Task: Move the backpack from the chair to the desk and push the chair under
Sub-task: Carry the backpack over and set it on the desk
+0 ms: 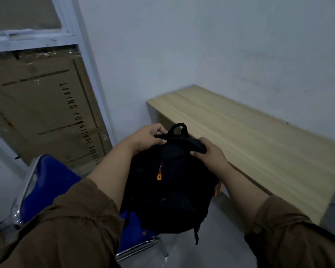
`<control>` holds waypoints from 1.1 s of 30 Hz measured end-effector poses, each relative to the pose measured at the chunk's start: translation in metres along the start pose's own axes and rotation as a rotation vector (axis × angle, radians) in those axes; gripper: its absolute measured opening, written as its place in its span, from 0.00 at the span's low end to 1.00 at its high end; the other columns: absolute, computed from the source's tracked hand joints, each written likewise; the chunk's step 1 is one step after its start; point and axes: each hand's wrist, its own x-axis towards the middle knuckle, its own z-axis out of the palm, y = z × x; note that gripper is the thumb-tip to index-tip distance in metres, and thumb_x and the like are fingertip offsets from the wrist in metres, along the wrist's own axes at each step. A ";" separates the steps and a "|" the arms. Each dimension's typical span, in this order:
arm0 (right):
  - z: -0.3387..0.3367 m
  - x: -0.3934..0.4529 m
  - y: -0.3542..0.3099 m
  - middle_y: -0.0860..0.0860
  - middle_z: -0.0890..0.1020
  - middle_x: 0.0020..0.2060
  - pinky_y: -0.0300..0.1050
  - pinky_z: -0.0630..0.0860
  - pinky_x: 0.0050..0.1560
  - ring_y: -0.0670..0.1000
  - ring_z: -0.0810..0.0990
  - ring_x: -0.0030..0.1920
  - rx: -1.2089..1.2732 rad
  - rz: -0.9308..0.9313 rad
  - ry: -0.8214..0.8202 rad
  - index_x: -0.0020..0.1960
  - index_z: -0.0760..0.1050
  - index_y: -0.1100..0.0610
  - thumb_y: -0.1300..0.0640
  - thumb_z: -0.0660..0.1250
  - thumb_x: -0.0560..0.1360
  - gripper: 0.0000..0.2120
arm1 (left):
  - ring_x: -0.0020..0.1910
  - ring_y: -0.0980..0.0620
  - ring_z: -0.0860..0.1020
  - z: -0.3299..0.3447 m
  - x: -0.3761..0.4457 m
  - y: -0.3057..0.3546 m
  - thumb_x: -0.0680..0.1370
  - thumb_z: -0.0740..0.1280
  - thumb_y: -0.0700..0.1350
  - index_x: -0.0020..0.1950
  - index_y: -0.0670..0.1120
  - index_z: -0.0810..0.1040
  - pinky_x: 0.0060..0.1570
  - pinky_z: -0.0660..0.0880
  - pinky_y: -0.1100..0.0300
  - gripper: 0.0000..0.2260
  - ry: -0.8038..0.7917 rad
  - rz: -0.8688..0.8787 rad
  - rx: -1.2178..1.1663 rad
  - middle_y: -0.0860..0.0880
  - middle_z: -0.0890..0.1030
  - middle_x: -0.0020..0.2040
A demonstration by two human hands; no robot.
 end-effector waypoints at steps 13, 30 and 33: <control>-0.123 0.002 0.014 0.46 0.82 0.40 0.50 0.74 0.48 0.52 0.80 0.45 0.071 0.112 0.555 0.46 0.73 0.51 0.51 0.69 0.71 0.07 | 0.51 0.54 0.80 0.085 0.109 0.067 0.68 0.77 0.49 0.54 0.48 0.80 0.54 0.76 0.60 0.17 0.357 0.231 -0.128 0.52 0.82 0.50; -0.320 0.011 0.087 0.51 0.82 0.40 0.55 0.80 0.51 0.55 0.83 0.43 0.254 0.203 0.815 0.44 0.76 0.53 0.56 0.71 0.71 0.04 | 0.57 0.48 0.81 0.249 0.254 0.125 0.72 0.74 0.48 0.64 0.48 0.76 0.57 0.78 0.51 0.22 -0.074 0.186 -0.475 0.50 0.82 0.57; -0.346 0.020 0.124 0.53 0.82 0.42 0.50 0.80 0.47 0.54 0.82 0.43 0.307 0.245 0.818 0.47 0.76 0.56 0.59 0.71 0.73 0.05 | 0.59 0.47 0.80 0.283 0.284 0.136 0.71 0.73 0.50 0.64 0.48 0.76 0.61 0.76 0.45 0.22 -0.033 0.189 -0.410 0.48 0.82 0.60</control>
